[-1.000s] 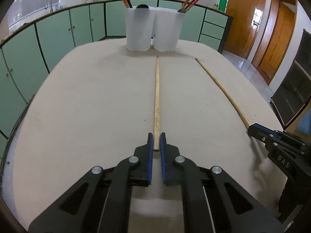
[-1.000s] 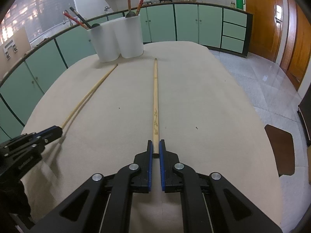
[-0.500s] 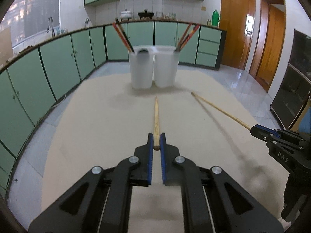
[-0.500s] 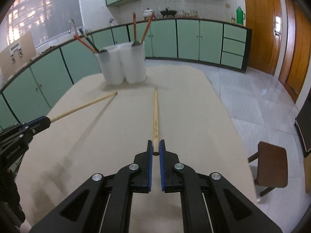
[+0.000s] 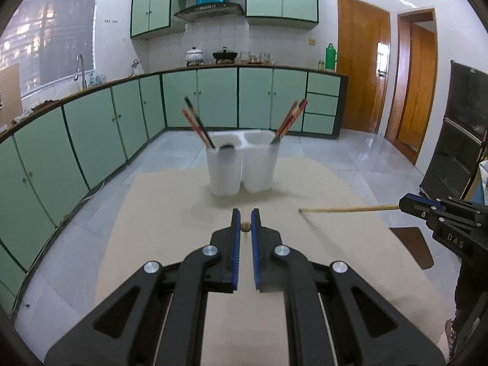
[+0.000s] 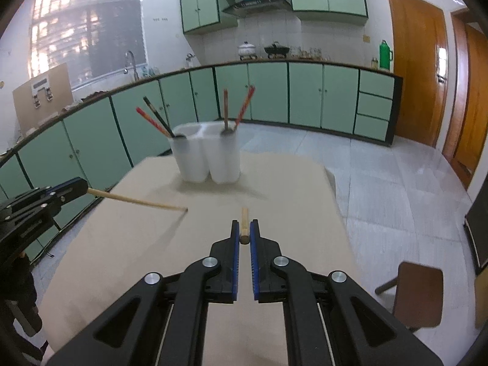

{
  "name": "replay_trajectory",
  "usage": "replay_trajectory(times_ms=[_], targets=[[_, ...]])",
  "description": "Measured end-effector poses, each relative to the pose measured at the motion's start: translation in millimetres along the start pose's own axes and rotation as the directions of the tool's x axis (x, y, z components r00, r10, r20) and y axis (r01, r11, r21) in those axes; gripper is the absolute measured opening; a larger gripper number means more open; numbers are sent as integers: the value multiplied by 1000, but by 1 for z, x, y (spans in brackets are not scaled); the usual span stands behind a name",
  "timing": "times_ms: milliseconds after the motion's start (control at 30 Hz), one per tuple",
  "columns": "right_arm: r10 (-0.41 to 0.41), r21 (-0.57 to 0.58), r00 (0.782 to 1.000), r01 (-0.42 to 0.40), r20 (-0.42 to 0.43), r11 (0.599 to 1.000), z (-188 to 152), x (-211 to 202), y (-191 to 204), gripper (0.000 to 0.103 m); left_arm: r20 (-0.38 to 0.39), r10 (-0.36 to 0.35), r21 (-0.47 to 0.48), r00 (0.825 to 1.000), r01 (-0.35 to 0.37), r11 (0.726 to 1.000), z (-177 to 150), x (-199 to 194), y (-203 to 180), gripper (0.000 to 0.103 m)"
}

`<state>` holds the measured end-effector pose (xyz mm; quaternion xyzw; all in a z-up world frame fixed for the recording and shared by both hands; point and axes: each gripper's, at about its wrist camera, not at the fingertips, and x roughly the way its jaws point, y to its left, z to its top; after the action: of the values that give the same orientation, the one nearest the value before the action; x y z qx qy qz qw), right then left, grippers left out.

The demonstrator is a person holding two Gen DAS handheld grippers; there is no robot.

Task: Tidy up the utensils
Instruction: 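Carry both wooden chopsticks to the white holder and lower them in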

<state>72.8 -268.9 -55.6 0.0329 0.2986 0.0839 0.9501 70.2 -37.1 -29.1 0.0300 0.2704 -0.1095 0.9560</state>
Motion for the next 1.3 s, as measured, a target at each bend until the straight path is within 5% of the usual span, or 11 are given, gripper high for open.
replay_trajectory(times_ms=[700, 1033, 1300], targets=[[148, -145, 988, -141, 38, 979, 110, -16, 25, 7, 81, -120, 43, 989, 117, 992, 77, -17, 7, 6], [213, -161, 964, -188, 161, 969, 202, -23, 44, 7, 252, -82, 88, 964, 62, 994, 151, -36, 14, 6], [169, -162, 963, -136, 209, 977, 260, 13, 56, 7, 307, -34, 89, 951, 7, 996, 200, 8, 15, 6]])
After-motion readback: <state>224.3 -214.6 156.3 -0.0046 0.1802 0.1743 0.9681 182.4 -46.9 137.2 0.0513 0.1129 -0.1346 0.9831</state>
